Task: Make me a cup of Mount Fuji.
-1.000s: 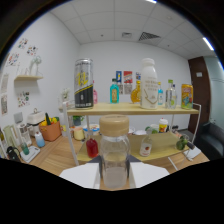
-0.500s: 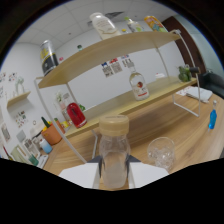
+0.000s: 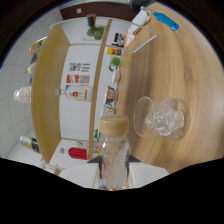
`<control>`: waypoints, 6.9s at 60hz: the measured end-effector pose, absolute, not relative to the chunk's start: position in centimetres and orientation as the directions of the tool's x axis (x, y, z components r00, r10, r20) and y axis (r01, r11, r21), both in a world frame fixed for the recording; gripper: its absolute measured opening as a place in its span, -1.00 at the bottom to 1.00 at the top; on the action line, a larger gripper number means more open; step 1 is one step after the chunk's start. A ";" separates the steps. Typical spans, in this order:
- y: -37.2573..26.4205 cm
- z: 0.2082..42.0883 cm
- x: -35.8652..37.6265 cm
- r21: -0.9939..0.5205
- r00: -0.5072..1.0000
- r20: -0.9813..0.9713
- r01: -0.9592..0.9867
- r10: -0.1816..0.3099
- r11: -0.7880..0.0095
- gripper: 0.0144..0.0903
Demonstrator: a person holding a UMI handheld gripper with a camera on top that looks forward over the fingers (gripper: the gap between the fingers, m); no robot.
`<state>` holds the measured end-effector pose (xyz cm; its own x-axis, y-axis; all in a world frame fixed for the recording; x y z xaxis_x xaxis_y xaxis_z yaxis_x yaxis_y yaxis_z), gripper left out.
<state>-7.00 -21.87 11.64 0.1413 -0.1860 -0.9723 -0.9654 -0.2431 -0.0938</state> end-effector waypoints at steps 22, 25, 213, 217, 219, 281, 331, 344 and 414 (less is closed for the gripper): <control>-21.3 12.7 -6.9 0.292 -0.257 -0.950 -0.932 -0.179 -0.216 -0.36; -21.3 12.7 -6.9 0.304 -0.267 -0.946 -0.927 -0.184 -0.218 -0.37; -11.4 40.1 2.7 -0.978 1.000 -0.025 -0.025 -0.001 -0.208 0.64; -10.5 39.3 2.7 -0.976 1.000 -0.021 -0.020 0.001 -0.216 0.47; -10.2 39.1 2.6 -0.976 1.000 -0.021 -0.019 0.005 -0.217 0.31; -23.3 19.6 11.9 -0.944 0.996 -0.060 -0.076 -0.060 -0.320 -0.12; -20.0 11.7 12.9 -0.030 0.091 0.941 0.982 0.326 -0.187 -0.12; -19.1 12.8 12.8 0.335 -0.294 0.902 0.938 0.317 -0.083 -0.13; -20.0 7.2 14.3 -0.922 1.000 -0.028 -0.025 0.002 -0.385 -0.12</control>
